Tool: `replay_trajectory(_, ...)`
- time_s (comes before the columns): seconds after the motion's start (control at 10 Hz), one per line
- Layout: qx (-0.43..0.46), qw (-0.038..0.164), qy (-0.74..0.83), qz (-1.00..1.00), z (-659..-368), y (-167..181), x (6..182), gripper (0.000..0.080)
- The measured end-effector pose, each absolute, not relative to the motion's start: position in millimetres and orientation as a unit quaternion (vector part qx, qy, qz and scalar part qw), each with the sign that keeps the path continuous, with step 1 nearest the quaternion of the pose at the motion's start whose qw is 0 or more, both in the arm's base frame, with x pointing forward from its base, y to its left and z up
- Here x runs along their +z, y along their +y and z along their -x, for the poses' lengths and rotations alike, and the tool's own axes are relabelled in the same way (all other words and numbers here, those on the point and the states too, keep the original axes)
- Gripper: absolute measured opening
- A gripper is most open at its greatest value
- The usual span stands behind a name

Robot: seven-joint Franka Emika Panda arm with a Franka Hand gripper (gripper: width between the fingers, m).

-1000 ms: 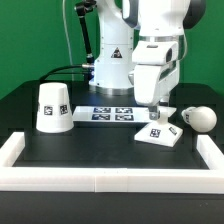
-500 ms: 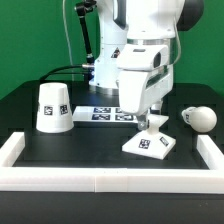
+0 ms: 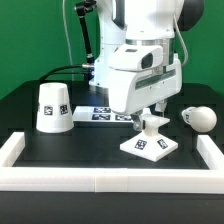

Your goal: Assemble lamp

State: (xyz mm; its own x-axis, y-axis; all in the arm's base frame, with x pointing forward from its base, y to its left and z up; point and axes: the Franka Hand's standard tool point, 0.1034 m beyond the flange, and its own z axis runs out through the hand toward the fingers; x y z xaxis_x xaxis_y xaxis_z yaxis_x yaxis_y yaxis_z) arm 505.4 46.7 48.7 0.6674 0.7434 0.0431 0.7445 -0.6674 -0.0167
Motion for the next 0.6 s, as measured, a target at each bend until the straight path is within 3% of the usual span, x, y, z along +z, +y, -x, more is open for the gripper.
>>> replay_trajectory(0.6, -0.025, 0.039, -0.087, 0.995, -535.9, 62.8, 50.7, 0.0537)
